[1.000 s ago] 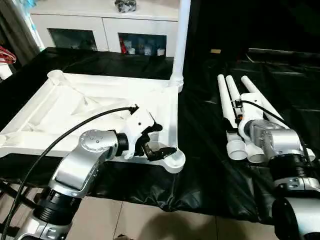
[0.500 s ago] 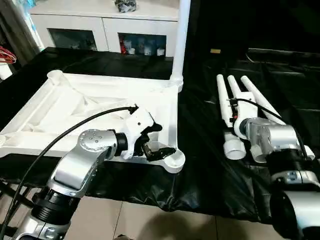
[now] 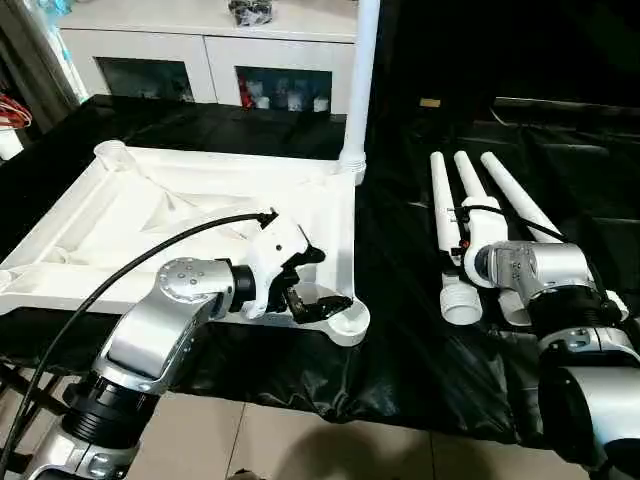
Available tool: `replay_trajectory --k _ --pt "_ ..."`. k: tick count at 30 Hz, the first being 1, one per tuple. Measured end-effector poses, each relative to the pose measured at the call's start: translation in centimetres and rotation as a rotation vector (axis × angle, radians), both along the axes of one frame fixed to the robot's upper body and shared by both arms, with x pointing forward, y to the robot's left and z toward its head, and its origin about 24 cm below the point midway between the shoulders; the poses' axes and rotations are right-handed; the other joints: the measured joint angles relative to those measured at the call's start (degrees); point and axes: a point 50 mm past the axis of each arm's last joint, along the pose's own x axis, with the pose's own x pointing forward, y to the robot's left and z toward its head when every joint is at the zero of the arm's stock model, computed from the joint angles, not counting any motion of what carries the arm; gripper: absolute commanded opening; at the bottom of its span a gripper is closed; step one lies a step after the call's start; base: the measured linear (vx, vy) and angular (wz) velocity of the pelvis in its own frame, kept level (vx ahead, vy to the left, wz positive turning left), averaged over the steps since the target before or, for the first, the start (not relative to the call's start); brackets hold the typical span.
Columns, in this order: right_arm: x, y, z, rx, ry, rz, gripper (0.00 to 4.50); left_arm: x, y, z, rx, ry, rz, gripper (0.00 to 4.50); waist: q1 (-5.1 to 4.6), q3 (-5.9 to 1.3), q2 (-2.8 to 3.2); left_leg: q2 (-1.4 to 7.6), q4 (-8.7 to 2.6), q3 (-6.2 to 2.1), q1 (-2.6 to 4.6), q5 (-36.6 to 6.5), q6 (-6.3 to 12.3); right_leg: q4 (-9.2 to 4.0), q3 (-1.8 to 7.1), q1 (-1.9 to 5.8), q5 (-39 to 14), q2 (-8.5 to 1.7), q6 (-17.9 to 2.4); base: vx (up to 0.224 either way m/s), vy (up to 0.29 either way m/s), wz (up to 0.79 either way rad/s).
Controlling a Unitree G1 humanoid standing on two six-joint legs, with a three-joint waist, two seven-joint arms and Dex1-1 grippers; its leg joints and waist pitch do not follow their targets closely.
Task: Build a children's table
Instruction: Pick table leg
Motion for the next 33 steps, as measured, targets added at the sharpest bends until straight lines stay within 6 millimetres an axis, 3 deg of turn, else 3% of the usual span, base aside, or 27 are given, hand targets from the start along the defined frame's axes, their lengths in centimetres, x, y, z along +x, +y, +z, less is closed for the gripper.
replay_trajectory --k 5,14,21,27,33 --pt "0.0 -0.3 -0.1 0.021 0.005 -0.029 2.74 0.0 0.1 0.0 0.004 -0.001 0.001 4.50 0.00 -0.01 -0.02 0.00 0.01 0.00 0.00 0.0 -0.01 0.01 0.00 0.00 0.0 0.00 0.0 0.000 0.000 0.00" --pt "0.2 -0.7 0.1 0.110 -0.037 -0.084 1.91 0.8 -0.6 1.0 -0.025 -0.060 0.011 4.50 0.07 0.01 0.02 0.00 0.03 0.00 -0.02 0.0 -0.01 0.04 0.00 0.00 0.0 0.00 0.0 0.000 0.000 0.00" --pt "0.2 -0.3 0.0 0.356 -0.122 -0.131 1.84 2.7 -1.2 2.1 -0.122 -0.119 0.132 4.50 0.03 0.01 0.14 0.00 0.04 -0.02 -0.03 0.0 -0.01 0.04 -0.02 0.00 0.0 0.00 0.0 0.000 0.000 0.00" --pt "0.3 0.2 3.3 0.648 -0.516 -0.054 1.84 3.8 -3.0 4.2 -0.328 -0.102 0.194 4.50 0.59 -0.01 0.20 0.01 0.06 -0.01 -0.07 0.0 0.03 0.04 -0.03 -0.02 0.0 -0.01 0.0 0.000 0.000 0.00" --pt "-1.7 1.2 6.2 0.942 -0.721 0.138 1.84 3.9 -5.3 6.3 -0.605 0.072 0.150 4.50 1.71 -0.02 0.20 0.02 0.06 -0.02 -0.07 0.1 0.14 0.03 -0.08 -0.01 0.0 -0.01 0.0 0.000 0.000 0.00"
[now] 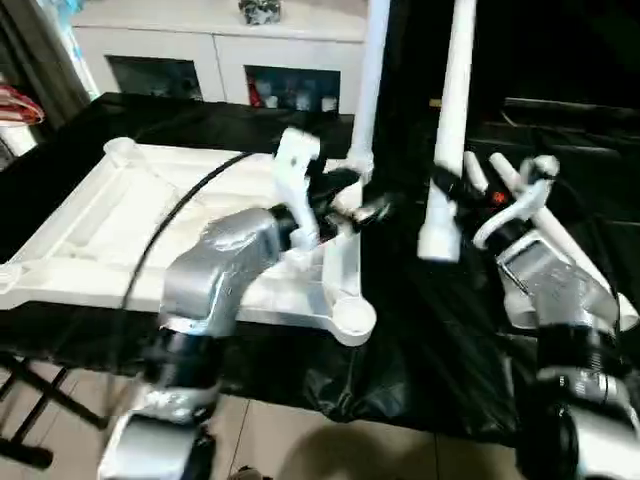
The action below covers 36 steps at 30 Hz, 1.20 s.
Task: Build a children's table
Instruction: Pick table leg
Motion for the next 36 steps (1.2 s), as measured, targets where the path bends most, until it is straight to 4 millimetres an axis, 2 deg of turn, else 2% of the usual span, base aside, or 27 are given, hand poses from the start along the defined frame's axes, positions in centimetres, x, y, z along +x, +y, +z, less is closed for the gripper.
replay_trajectory --k 5,9,12,22,24,25,27,30,32,36 --pt "-1.9 0.3 0.9 0.062 -0.124 0.110 1.84 0.2 -0.3 1.7 -0.191 0.078 -0.048 4.50 0.52 0.00 0.00 -0.02 0.01 0.00 0.00 0.0 0.05 -0.01 -0.01 0.03 0.0 -0.02 0.0 0.000 0.000 0.00" --pt "-3.2 1.3 1.4 0.064 -0.175 0.219 1.84 0.3 -0.6 3.0 -0.317 0.128 -0.086 4.50 0.72 0.00 0.00 -0.02 -0.01 -0.01 -0.02 0.1 0.08 -0.04 -0.03 0.03 0.0 -0.02 0.0 0.000 0.000 0.00" --pt "-3.6 2.3 1.6 0.046 -0.191 0.292 1.84 0.2 -0.9 3.6 -0.356 0.139 -0.109 4.50 0.69 0.00 0.00 -0.01 -0.01 -0.02 -0.02 0.1 0.08 -0.05 -0.04 0.02 0.0 -0.02 0.0 0.000 0.000 0.00" --pt "-4.8 5.2 1.1 -0.029 -0.189 0.455 1.84 0.3 -1.4 3.3 -0.334 0.177 -0.086 4.50 1.32 0.02 -0.05 -0.02 -0.06 -0.04 -0.17 0.1 0.09 -0.36 -0.05 0.03 0.1 -0.02 0.2 0.000 0.000 0.00" --pt "-4.9 5.6 0.9 -0.049 -0.182 0.474 1.84 0.3 -1.4 3.3 -0.330 0.182 -0.074 4.50 1.38 0.03 -0.08 -0.02 -0.06 -0.04 -0.19 0.1 0.09 -0.38 -0.05 0.03 0.1 -0.02 0.2 0.000 0.000 0.00" --pt "-4.9 5.7 0.8 -0.060 -0.178 0.474 1.84 0.3 -1.3 3.3 -0.329 0.184 -0.070 4.32 1.40 0.04 -0.09 -0.02 -0.06 -0.05 -0.20 0.1 0.09 -0.40 -0.05 0.03 0.1 -0.02 0.2 0.000 0.000 0.00" --pt "-4.6 6.2 0.6 -0.139 -0.177 0.449 1.84 0.6 -1.2 3.0 -0.331 0.204 -0.027 4.32 1.34 0.03 -0.10 -0.03 -0.06 -0.05 -0.19 0.1 0.08 -0.42 -0.04 0.03 0.1 -0.02 0.3 0.000 0.000 0.00" --pt "-4.0 7.0 0.5 -0.285 -0.181 0.402 1.84 1.3 -0.6 2.4 -0.313 0.232 0.063 3.96 1.11 0.05 -0.13 -0.02 -0.06 -0.05 -0.19 0.1 0.06 -0.45 -0.04 0.02 0.1 -0.02 0.6 0.000 0.000 0.00" --pt "-3.6 7.7 0.5 -0.341 -0.182 0.374 1.84 1.6 -0.2 2.2 -0.312 0.241 0.110 3.92 1.03 0.05 -0.13 -0.02 -0.06 -0.05 -0.19 0.1 0.06 -0.45 -0.04 0.02 0.1 -0.02 0.7 0.000 0.000 0.00" --pt "-3.0 9.1 0.7 -0.376 -0.186 0.334 1.83 2.1 0.5 2.1 -0.300 0.227 0.183 3.54 1.05 0.07 -0.18 -0.03 -0.12 -0.05 -0.23 0.1 0.07 -0.55 -0.03 0.01 0.1 -0.01 0.6 0.000 0.000 0.00"
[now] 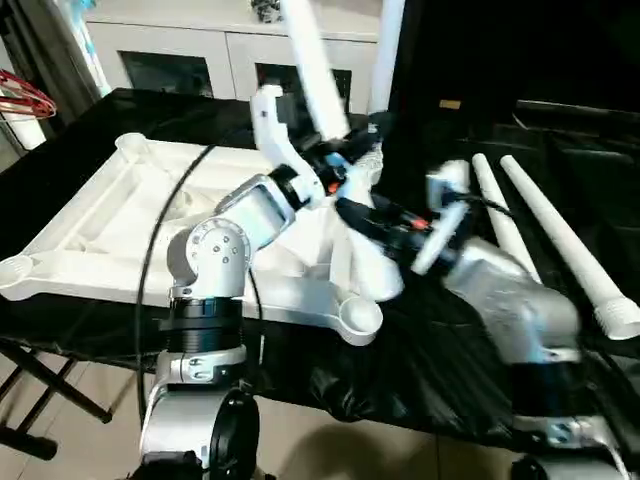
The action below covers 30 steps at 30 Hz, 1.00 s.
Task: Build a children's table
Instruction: Pick table leg
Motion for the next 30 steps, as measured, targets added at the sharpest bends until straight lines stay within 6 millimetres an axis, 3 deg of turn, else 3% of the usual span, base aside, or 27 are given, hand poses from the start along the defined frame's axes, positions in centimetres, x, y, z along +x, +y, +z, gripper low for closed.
replay_trajectory --k 10,20,28,29,30 --pt "-0.6 -0.8 0.0 0.071 0.030 0.108 1.83 -0.1 0.4 0.3 0.053 -0.073 -0.052 2.75 0.25 -0.01 -0.04 -0.08 0.00 0.01 -0.24 0.0 0.47 -0.40 0.01 0.01 0.2 -0.05 -0.1 0.000 0.000 0.00" --pt "-2.6 -2.2 0.1 0.233 0.070 0.366 1.82 -1.9 1.5 1.0 -0.105 -0.183 -0.399 1.95 0.19 -0.02 -0.01 -0.07 0.00 0.02 -0.09 0.0 0.30 -0.28 0.01 0.05 0.3 -0.05 -0.2 0.000 0.000 0.00" --pt "-2.8 -2.2 0.5 0.183 0.035 0.389 1.82 -2.2 1.7 1.3 -0.094 -0.229 -0.473 1.81 0.33 -0.03 0.01 -0.07 0.01 0.02 -0.01 0.0 0.27 -0.30 0.02 0.15 0.3 -0.05 -0.2 0.000 0.000 0.00" --pt "-2.7 -2.3 0.4 0.161 0.031 0.372 2.38 -2.0 1.5 1.2 -0.062 -0.233 -0.453 1.81 0.42 -0.03 0.01 -0.08 0.02 0.02 -0.01 0.0 0.28 -0.31 0.02 0.20 0.3 -0.06 -0.2 0.000 0.000 0.00" --pt "-2.6 -2.3 0.3 0.133 0.030 0.356 2.52 -1.8 1.2 1.0 -0.024 -0.236 -0.431 1.81 0.42 -0.03 0.01 -0.09 0.02 0.02 -0.01 0.0 0.29 -0.33 0.02 0.22 0.3 -0.07 -0.2 0.000 0.000 0.00"
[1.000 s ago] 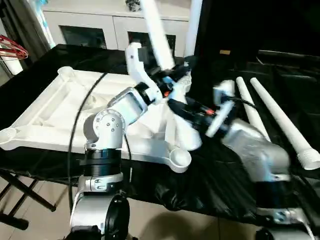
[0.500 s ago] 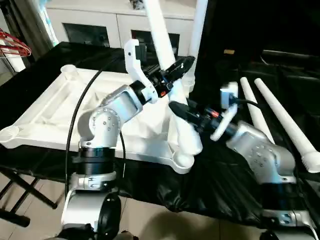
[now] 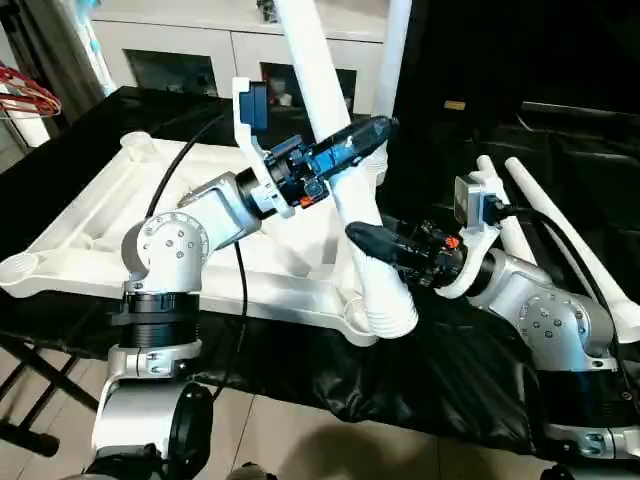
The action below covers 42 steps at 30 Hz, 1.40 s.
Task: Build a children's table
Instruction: Pick table leg
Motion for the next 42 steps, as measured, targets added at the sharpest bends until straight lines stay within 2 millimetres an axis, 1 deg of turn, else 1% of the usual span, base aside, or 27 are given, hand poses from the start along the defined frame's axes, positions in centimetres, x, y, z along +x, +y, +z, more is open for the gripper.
replay_trajectory --k 2,3,5,7,11,12,14,16,17,19,21,25,29,30,31,32,33,34,37,38,41,42 --pt "0.2 0.1 -0.5 -0.067 0.003 -0.035 2.54 0.3 -0.7 -0.3 0.078 -0.017 0.048 1.81 -0.10 0.00 0.00 -0.01 0.00 0.00 0.00 0.0 0.00 -0.02 0.01 0.01 0.0 -0.01 0.0 0.000 0.000 0.00" --pt "0.3 0.2 -0.8 -0.105 -0.001 -0.057 2.74 0.5 -1.1 -0.4 0.120 -0.017 0.080 1.80 -0.23 0.00 0.04 -0.01 0.00 0.00 0.00 0.0 0.00 0.00 0.02 -0.01 0.0 -0.01 0.0 0.000 0.000 0.00" --pt "0.6 0.5 -1.1 -0.163 -0.017 -0.100 2.93 0.9 -1.5 -0.7 0.162 0.001 0.124 1.80 -0.28 -0.01 0.10 -0.01 -0.01 0.00 0.00 0.0 -0.02 0.02 0.02 -0.03 0.0 0.00 0.0 0.000 0.000 0.00" --pt "0.9 1.3 -1.4 -0.229 -0.040 -0.159 2.96 1.4 -1.8 -0.7 0.207 0.011 0.208 1.80 -0.63 -0.01 0.11 0.03 -0.03 -0.01 0.02 0.0 -0.07 0.04 0.00 -0.04 0.0 0.03 0.0 0.000 0.000 0.00" --pt "2.2 2.8 -2.0 -0.325 -0.030 -0.278 2.96 2.4 -1.6 -0.6 0.278 0.002 0.380 1.80 -1.48 -0.01 0.11 0.04 -0.03 -0.01 0.03 0.1 -0.11 0.05 0.00 -0.06 0.0 0.04 0.0 0.000 0.000 0.00" --pt "2.6 3.2 -2.2 -0.345 -0.020 -0.317 2.96 2.8 -1.7 -0.5 0.303 -0.010 0.436 1.80 -1.59 -0.01 0.11 0.03 -0.03 -0.01 0.02 0.1 -0.12 0.04 0.00 -0.06 0.1 0.04 0.0 0.000 0.000 0.00" --pt "2.9 3.4 -2.4 -0.360 -0.013 -0.340 2.96 2.9 -1.7 -0.2 0.319 -0.024 0.465 1.80 -1.54 -0.01 0.11 0.01 -0.04 -0.01 0.01 0.1 -0.12 0.01 0.01 -0.05 0.1 0.03 0.0 0.000 0.000 0.00" --pt "3.4 3.8 -2.8 -0.380 0.014 -0.383 2.96 3.2 -1.6 0.0 0.337 -0.043 0.538 1.80 -1.55 -0.01 0.10 0.01 -0.04 -0.02 -0.04 0.1 -0.11 -0.01 0.00 -0.07 0.1 0.03 0.0 0.000 0.000 0.00" --pt "3.5 4.1 -3.0 -0.383 0.023 -0.397 2.68 3.3 -1.5 0.1 0.344 -0.049 0.560 1.80 -1.51 -0.01 0.10 0.02 -0.04 -0.02 -0.04 0.1 -0.11 -0.01 0.00 -0.07 0.1 0.03 0.0 0.000 0.000 0.00" --pt "3.7 4.6 -3.5 -0.394 0.046 -0.423 2.58 3.5 -1.5 0.1 0.363 -0.050 0.608 1.80 -1.50 -0.01 0.10 0.01 -0.04 -0.02 -0.06 0.1 -0.10 -0.01 0.00 -0.07 0.1 0.03 0.0 0.000 0.000 0.00" --pt "3.7 4.8 -3.8 -0.405 0.057 -0.436 2.35 3.5 -1.7 0.0 0.384 -0.046 0.639 1.80 -1.49 -0.01 0.10 0.01 -0.03 -0.02 -0.08 0.1 -0.10 -0.02 0.00 -0.08 0.1 0.03 0.0 0.000 0.000 0.00" --pt "3.8 5.3 -3.9 -0.423 0.048 -0.436 2.01 3.5 -1.9 -0.1 0.408 -0.049 0.666 1.80 -1.56 -0.01 0.10 0.01 -0.03 -0.02 -0.05 0.1 -0.11 0.00 0.00 -0.08 0.1 0.03 0.0 0.000 0.000 0.00" --pt "3.9 5.3 -3.9 -0.424 0.042 -0.436 1.96 3.5 -2.0 -0.1 0.411 -0.048 0.673 1.80 -1.56 -0.01 0.10 0.01 -0.04 -0.02 -0.03 0.1 -0.11 0.01 0.01 -0.08 0.1 0.03 0.0 0.000 0.000 0.00" --pt "3.9 5.3 -3.9 -0.424 0.042 -0.436 1.95 3.5 -2.0 -0.2 0.410 -0.046 0.669 2.36 -1.56 -0.01 0.10 0.01 -0.04 -0.02 -0.04 0.1 -0.11 0.01 0.01 -0.07 0.1 0.03 0.0 0.000 0.000 0.00" --pt "3.8 5.4 -3.9 -0.423 0.042 -0.433 1.95 3.5 -2.1 -0.2 0.409 -0.043 0.663 2.50 -1.56 -0.01 0.10 0.01 -0.04 -0.02 -0.04 0.1 -0.11 0.00 0.01 -0.08 0.1 0.03 0.0 0.000 0.000 0.00" --pt "3.8 5.4 -4.0 -0.422 0.043 -0.432 1.95 3.4 -2.1 -0.1 0.402 -0.038 0.656 2.50 -1.55 -0.01 0.10 0.01 -0.04 -0.02 -0.04 0.1 -0.11 0.00 0.00 -0.08 0.1 0.03 0.0 0.000 0.000 0.00" --pt "3.8 5.4 -3.9 -0.414 0.044 -0.424 1.93 3.3 -2.2 0.0 0.387 -0.035 0.648 2.70 -1.55 -0.01 0.10 0.01 -0.04 -0.02 -0.06 0.1 -0.11 0.00 0.01 -0.09 0.1 0.03 0.0 0.000 0.000 0.00" --pt "3.8 5.4 -3.9 -0.409 0.044 -0.419 1.93 3.2 -2.3 0.1 0.375 -0.033 0.641 2.70 -1.53 -0.01 0.10 0.01 -0.04 -0.02 -0.06 0.1 -0.10 0.00 0.01 -0.09 0.1 0.03 0.0 0.000 0.000 0.00" --pt "3.8 5.2 -3.8 -0.393 0.039 -0.399 1.91 3.1 -2.3 0.3 0.353 -0.028 0.623 3.02 -1.48 -0.01 0.10 0.00 -0.03 -0.02 -0.06 0.1 -0.10 0.00 0.01 -0.09 0.1 0.02 0.0 0.000 0.000 0.00" --pt "3.7 5.0 -3.7 -0.384 0.037 -0.385 1.91 3.1 -2.3 0.3 0.343 -0.027 0.605 3.02 -1.47 -0.01 0.10 0.01 -0.03 -0.02 -0.06 0.1 -0.10 0.00 0.01 -0.08 0.1 0.02 0.0 0.000 0.000 0.00" --pt "2.9 4.0 -3.7 -0.316 0.033 -0.306 1.91 2.6 -2.2 0.6 0.269 -0.015 0.480 3.09 -1.34 -0.01 0.10 0.00 -0.03 -0.02 -0.07 0.1 -0.09 -0.03 0.00 -0.08 0.1 0.02 0.0 0.000 0.000 0.00" --pt "2.0 3.2 -3.7 -0.280 0.021 -0.231 1.91 2.3 -1.9 0.7 0.218 -0.003 0.380 3.09 -1.11 -0.01 0.10 -0.01 -0.04 -0.01 -0.06 0.0 -0.05 -0.05 0.00 -0.05 0.1 0.02 0.0 0.000 0.000 0.00"
